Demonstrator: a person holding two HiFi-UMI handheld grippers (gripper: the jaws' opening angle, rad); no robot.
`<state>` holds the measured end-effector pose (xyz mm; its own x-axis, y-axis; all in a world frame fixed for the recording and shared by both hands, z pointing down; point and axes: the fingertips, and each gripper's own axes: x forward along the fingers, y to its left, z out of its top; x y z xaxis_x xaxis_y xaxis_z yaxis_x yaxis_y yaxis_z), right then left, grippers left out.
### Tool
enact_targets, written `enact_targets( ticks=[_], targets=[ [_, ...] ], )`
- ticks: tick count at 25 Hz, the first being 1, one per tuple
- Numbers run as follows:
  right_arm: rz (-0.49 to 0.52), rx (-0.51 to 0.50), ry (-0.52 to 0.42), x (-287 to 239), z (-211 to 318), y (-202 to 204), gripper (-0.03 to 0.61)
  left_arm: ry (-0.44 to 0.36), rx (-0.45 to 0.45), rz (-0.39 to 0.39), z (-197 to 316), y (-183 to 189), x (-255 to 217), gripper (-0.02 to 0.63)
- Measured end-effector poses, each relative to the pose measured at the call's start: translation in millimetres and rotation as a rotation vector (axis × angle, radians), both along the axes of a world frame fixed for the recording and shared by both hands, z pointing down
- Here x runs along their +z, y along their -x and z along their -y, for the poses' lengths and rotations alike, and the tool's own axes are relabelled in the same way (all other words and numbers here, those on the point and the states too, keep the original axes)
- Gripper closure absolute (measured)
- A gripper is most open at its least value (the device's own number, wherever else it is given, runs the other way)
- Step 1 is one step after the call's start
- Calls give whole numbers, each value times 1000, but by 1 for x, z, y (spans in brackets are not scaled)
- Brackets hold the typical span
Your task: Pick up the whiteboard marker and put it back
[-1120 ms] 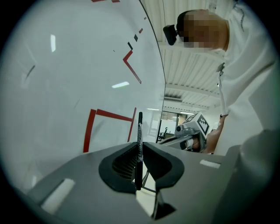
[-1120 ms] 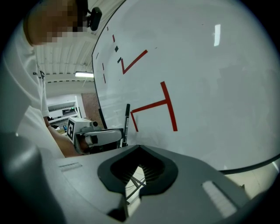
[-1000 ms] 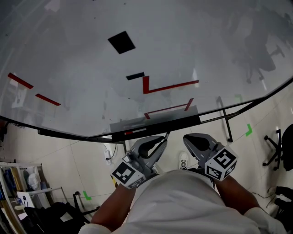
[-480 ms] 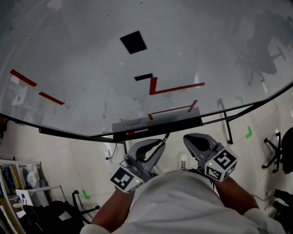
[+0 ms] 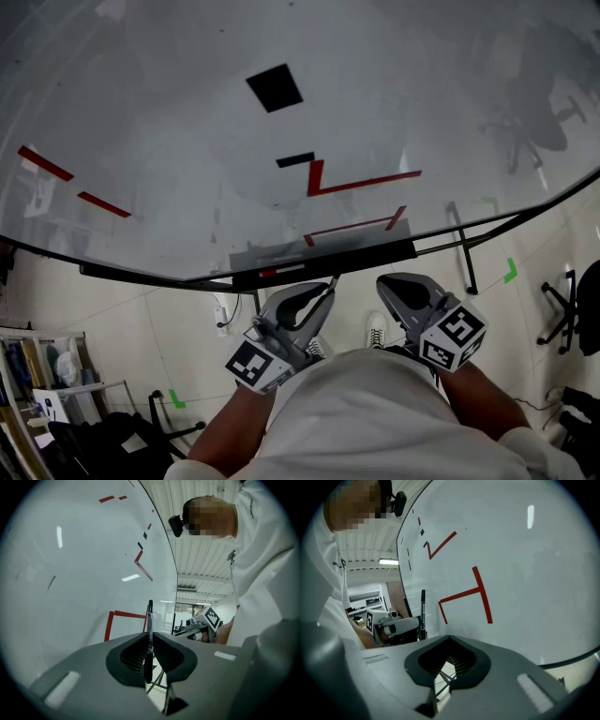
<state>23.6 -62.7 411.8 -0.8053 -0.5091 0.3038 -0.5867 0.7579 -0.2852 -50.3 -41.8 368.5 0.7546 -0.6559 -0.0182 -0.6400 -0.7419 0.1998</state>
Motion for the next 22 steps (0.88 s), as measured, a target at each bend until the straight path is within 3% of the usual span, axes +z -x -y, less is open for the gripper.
enact_targets(
  ticks=[22],
  targets=[
    [-5, 1, -4, 0, 0, -2, 577, -11, -4, 55, 0, 2, 6, 558]
  ],
)
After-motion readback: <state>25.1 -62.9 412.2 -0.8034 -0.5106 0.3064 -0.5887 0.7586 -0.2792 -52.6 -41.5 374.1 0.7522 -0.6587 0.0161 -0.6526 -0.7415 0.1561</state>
